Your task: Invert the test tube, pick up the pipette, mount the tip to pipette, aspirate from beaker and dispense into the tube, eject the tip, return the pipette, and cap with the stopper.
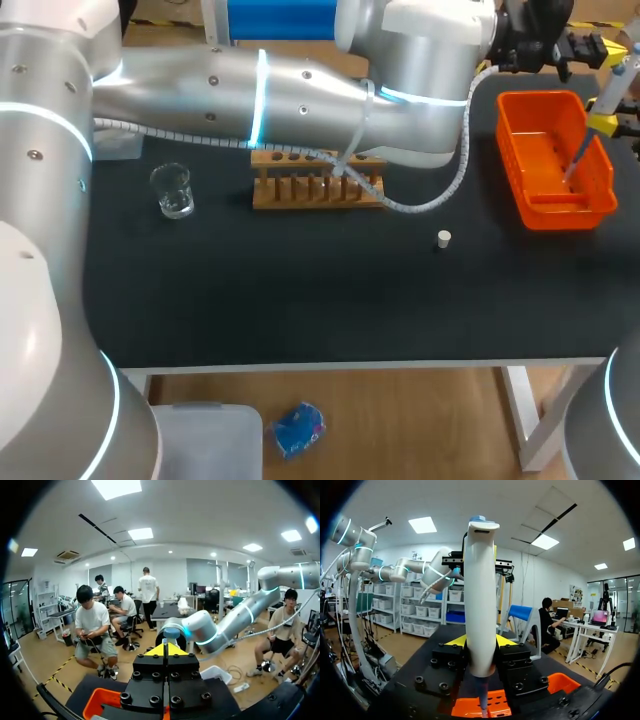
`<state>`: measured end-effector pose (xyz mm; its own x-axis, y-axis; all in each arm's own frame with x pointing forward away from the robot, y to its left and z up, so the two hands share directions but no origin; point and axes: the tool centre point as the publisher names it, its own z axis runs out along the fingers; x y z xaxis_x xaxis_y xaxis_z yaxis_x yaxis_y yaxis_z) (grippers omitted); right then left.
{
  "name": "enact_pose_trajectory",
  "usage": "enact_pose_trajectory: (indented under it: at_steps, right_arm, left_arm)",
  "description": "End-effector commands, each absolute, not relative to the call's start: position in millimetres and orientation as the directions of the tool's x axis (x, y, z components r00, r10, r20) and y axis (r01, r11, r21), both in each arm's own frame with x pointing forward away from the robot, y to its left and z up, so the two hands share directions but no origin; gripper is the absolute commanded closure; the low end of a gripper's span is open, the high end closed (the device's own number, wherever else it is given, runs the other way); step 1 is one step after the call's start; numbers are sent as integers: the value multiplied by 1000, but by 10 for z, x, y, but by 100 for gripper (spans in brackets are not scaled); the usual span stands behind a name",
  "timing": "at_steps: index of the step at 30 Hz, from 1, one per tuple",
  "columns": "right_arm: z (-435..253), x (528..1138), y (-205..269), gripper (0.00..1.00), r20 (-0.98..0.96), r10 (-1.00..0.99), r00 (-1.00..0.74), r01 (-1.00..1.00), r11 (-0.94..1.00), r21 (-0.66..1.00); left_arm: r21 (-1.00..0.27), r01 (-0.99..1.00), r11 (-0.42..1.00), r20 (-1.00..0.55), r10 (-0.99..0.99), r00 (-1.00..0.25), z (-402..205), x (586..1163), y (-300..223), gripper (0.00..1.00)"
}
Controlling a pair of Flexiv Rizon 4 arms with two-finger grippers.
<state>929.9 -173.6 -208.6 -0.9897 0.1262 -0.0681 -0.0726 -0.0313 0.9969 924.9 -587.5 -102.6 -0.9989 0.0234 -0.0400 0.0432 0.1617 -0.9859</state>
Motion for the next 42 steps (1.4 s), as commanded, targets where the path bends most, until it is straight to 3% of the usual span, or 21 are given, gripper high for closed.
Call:
enact_pose_trajectory:
  at_steps: [1,23,36,37,38,39,42]
  right_arm:
    - [-2024,9315,-1739,100,-69,122,-990,-73,-32,997]
    - [-2024,9315,-1739,100,-69,122,-990,-73,-32,997]
    - [-2024,9315,-1739,100,-69,122,-990,-73,-32,997]
    - [-2024,9315,-1739,100,-69,122,-990,-73,-32,997]
    - [-2024,9315,-1739,100,-69,122,-990,-73,-32,997]
    - [-2024,9315,-1739,100,-69,122,-990,-73,-32,997]
    - [-2024,9315,-1739,100,-69,122,-990,-73,-32,997]
  left_arm:
    - [-987,49,156,-47,19,-999,-1124,9243,-5904,100]
    - [-984,64,167,-61,27,-998,-1232,9207,-5902,100]
    - [-981,120,151,-120,10,-993,-879,9245,-5868,100]
    - [-981,116,157,-117,4,-993,-866,9248,-5863,80]
    - [-981,115,159,-116,4,-993,-862,9251,-5860,53]
    - [-979,114,167,-115,1,-993,-857,9253,-5856,0]
    - [-976,106,189,-107,5,-994,-851,9252,-5848,0]
